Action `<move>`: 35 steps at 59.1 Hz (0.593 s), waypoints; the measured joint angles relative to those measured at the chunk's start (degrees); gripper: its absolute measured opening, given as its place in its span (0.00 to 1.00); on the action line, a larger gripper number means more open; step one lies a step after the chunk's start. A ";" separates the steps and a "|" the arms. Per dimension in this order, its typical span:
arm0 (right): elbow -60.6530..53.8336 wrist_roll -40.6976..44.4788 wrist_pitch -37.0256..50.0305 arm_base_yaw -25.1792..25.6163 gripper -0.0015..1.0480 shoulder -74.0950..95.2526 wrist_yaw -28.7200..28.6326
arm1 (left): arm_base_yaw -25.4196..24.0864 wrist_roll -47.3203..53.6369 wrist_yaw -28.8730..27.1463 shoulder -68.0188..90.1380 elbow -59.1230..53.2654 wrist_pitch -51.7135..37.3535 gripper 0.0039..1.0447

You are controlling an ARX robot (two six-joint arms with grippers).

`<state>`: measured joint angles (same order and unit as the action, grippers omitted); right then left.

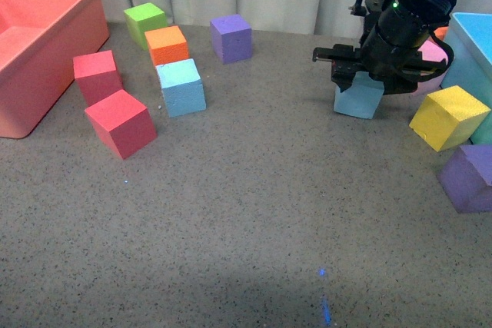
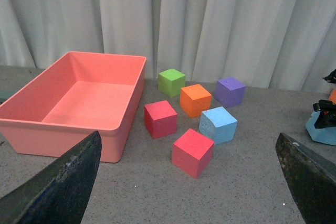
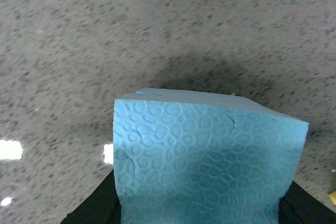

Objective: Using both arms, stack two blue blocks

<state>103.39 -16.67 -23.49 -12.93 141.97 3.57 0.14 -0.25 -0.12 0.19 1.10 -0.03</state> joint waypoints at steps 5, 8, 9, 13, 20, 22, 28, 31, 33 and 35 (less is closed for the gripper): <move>-1.05 0.31 0.52 -1.53 0.45 -1.01 -0.74 | 0.00 0.00 0.00 0.00 0.00 0.00 0.94; -1.99 0.42 0.81 -3.32 0.45 -1.86 -1.16 | 0.00 0.02 0.00 0.00 0.00 0.00 0.94; -2.19 0.42 0.87 -3.91 0.45 -2.03 -1.20 | 0.00 0.00 0.00 0.00 0.00 0.00 0.94; -2.95 0.35 1.20 -6.12 0.44 -2.36 -1.90 | 0.00 0.02 0.00 0.00 0.00 0.00 0.94; -3.80 0.31 1.42 -9.64 0.44 -2.38 -2.60 | 0.00 0.00 0.00 0.00 0.00 0.00 0.94; -3.82 0.31 1.42 -9.97 0.44 -2.38 -2.58 | 0.00 0.00 0.00 0.00 0.00 0.00 0.94; -3.78 0.13 1.29 -10.69 0.44 -2.38 -2.38 | 0.00 0.00 0.00 0.00 0.00 0.00 0.94; -3.76 0.02 1.03 -10.86 0.44 -2.38 -1.90 | 0.00 0.00 0.00 0.00 0.00 0.00 0.94; -3.76 -0.09 0.94 -10.86 0.44 -2.36 -1.90 | 0.00 0.02 0.00 0.00 0.00 0.00 0.94; -3.76 -0.17 0.72 -10.86 0.44 -2.36 -1.88 | 0.00 0.00 0.00 0.00 0.00 0.00 0.94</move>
<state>99.63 -16.84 -22.76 -23.79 139.61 1.69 0.14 -0.25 -0.12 0.19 1.10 -0.03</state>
